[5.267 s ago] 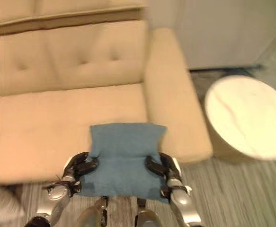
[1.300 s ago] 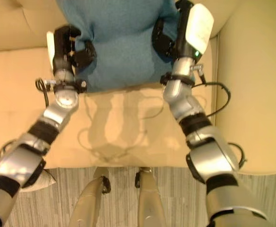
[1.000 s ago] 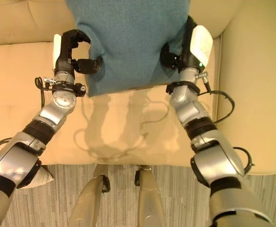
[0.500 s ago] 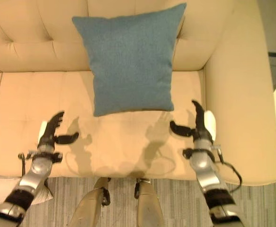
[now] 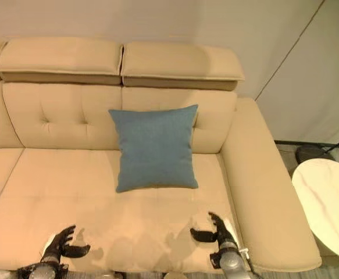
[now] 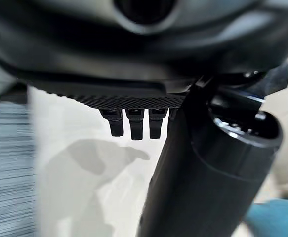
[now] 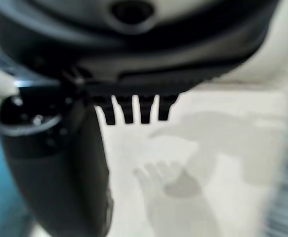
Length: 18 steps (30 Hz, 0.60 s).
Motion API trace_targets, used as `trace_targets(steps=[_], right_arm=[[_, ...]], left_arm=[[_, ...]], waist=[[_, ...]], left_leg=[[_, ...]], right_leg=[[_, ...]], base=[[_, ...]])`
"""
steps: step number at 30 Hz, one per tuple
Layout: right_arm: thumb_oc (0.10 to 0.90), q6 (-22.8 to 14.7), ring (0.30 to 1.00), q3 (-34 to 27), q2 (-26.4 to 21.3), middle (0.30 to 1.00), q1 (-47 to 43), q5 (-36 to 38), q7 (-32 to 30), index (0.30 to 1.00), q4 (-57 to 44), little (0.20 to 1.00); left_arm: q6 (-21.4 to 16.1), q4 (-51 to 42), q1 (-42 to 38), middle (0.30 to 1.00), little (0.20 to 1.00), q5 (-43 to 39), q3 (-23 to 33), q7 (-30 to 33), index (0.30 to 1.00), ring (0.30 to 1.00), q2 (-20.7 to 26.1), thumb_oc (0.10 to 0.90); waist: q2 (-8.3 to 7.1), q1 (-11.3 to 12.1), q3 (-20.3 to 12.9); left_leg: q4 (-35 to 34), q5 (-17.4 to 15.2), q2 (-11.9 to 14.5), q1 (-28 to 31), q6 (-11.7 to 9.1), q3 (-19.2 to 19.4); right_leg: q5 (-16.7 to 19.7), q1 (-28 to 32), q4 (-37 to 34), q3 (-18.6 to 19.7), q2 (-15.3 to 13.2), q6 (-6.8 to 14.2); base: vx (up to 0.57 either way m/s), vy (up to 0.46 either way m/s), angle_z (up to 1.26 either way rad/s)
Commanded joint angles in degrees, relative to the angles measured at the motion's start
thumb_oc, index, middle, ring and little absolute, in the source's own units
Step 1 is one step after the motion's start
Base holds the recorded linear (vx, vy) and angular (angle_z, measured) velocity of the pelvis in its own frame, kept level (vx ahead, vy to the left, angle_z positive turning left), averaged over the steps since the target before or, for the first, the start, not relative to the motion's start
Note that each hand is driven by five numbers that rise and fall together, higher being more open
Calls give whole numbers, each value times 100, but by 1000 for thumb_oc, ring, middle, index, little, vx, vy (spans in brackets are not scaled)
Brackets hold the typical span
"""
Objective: Pick up all the scattered cushions and arrange them neatly on the sofa.
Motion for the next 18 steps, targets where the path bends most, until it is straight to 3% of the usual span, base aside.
trace_targets(steps=[1,3,6,7,8,10,12,15,17,18], right_arm=[[800,-173,900,-30,-97,900,-211,104,-14,900,57,900],[800,-167,900,9,-8,900,-239,187,-22,900,405,900],[800,-129,900,40,78,900,-263,200,-36,900,788,900],[800,-115,900,49,100,900,-274,186,-51,900,855,900],[800,-74,900,131,127,900,-332,166,-81,900,970,900],[800,-85,900,149,133,900,-340,182,-82,900,989,900],[800,-76,900,141,125,900,-352,245,-92,900,1009,900],[800,-57,900,147,41,900,-375,266,-152,900,1072,900],[800,-36,900,94,7,900,-357,344,-161,900,1123,900],[800,-55,900,37,-1,900,-303,397,-178,900,1136,900]], left_arm=[[-64,258,-392,900,900,413,-66,37,900,900,267,800],[-37,422,-504,900,900,434,-140,70,900,900,263,800],[-30,593,-605,900,900,427,-204,101,900,900,212,800],[-35,599,-605,900,900,409,-223,120,900,900,188,800],[-31,651,-626,900,900,373,-234,160,900,900,159,800],[-44,662,-629,900,900,369,-243,169,900,900,133,800],[-33,644,-649,900,900,320,-260,174,900,900,85,800],[1,672,-665,900,900,242,-289,211,900,900,-2,800],[9,714,-686,900,900,238,-314,209,900,900,-60,800],[4,723,-648,900,900,247,-319,224,900,900,-91,800]], waist=[[-103,46,124],[-65,40,173],[-98,107,128],[-141,134,106],[-242,285,70],[-270,311,61],[-250,325,111],[-177,325,352],[-207,265,418],[-306,184,414]], left_leg=[[84,-506,-78,77,-88,-160],[149,-418,-24,-28,-83,-266],[231,-311,12,-235,-101,-445],[254,-287,16,-306,-131,-483],[299,-114,68,-566,-239,-475],[330,8,110,-738,-319,-493],[399,247,256,-1043,-513,-562],[426,448,363,-1275,-601,-666],[612,261,352,-1267,-496,-540],[1018,-74,284,-1162,-397,-464]], right_leg=[[-495,-517,1145,452,117,345],[-668,-518,1663,708,277,266],[-758,-364,2115,792,386,193],[-889,-206,1952,766,395,147],[-1174,163,1316,595,414,9],[-1244,275,975,598,470,-46],[-1283,233,700,653,614,-153],[-1206,132,672,513,712,-230],[-1098,1,678,382,640,-241],[-989,-79,640,229,495,-258]], base=[[-224,0,7],[-240,-27,19],[-221,-113,52],[-300,-270,77],[-215,-211,54],[-231,-199,31],[-291,-201,46],[-297,-109,48],[-374,-36,43],[-280,-18,58]])
